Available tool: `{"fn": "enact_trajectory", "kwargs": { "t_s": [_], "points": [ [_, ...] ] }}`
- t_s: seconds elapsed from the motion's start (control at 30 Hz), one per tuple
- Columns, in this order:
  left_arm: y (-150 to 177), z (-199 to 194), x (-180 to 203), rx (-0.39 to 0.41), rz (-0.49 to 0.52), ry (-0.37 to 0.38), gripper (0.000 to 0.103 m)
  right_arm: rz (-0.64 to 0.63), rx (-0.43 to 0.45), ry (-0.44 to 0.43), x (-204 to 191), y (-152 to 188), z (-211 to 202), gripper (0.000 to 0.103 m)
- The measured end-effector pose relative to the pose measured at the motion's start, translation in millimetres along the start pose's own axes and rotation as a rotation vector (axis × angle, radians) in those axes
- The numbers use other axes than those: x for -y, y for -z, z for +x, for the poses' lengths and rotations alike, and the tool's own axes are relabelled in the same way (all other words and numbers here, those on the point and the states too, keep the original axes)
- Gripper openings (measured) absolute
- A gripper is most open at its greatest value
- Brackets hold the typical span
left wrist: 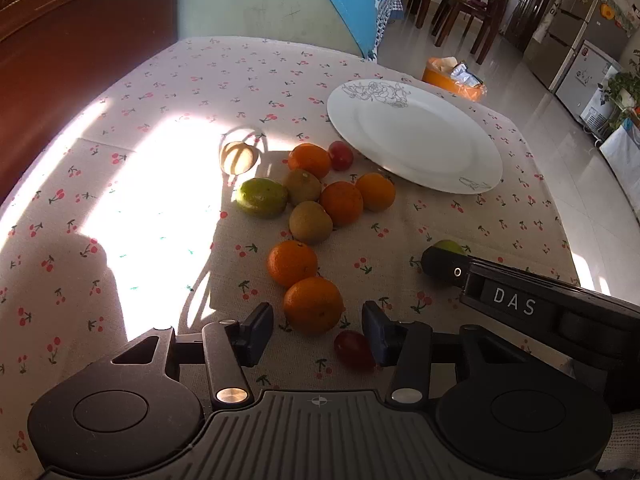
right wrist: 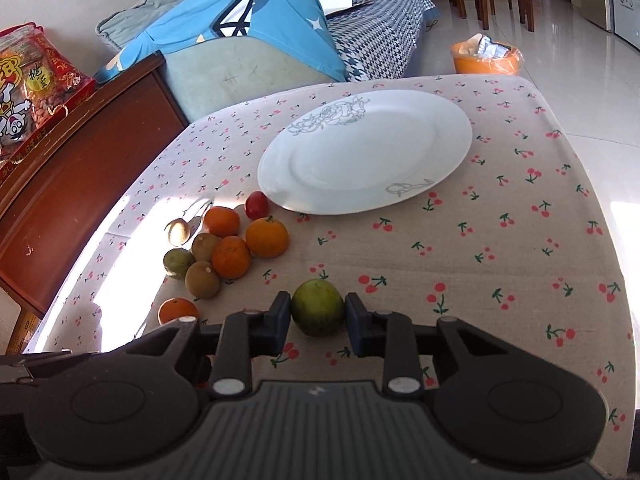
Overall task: Organize fruits
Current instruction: 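Carry the lime onto the white plate with the right gripper while the left gripper grasps an orange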
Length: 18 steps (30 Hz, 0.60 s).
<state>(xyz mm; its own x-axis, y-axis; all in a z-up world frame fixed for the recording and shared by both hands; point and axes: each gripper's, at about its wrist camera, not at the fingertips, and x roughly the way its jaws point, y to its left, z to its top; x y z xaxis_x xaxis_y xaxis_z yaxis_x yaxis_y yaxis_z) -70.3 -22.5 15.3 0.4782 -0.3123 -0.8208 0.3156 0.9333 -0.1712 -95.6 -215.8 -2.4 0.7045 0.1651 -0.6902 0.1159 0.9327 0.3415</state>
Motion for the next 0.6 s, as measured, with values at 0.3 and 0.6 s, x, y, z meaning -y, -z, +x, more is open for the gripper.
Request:
{"fn": "enact_trajectory", "kwargs": {
  "t_s": [0.3,0.6],
  "points": [
    [-1,3,5,0.019,-0.007,0.004,0.028,0.0,-0.003,-0.015,2,0,0,0.03],
    [-11,-16,12,0.109,0.002,0.017,0.028,0.038,0.033,-0.036,9,-4,-5,0.03]
  ]
}}
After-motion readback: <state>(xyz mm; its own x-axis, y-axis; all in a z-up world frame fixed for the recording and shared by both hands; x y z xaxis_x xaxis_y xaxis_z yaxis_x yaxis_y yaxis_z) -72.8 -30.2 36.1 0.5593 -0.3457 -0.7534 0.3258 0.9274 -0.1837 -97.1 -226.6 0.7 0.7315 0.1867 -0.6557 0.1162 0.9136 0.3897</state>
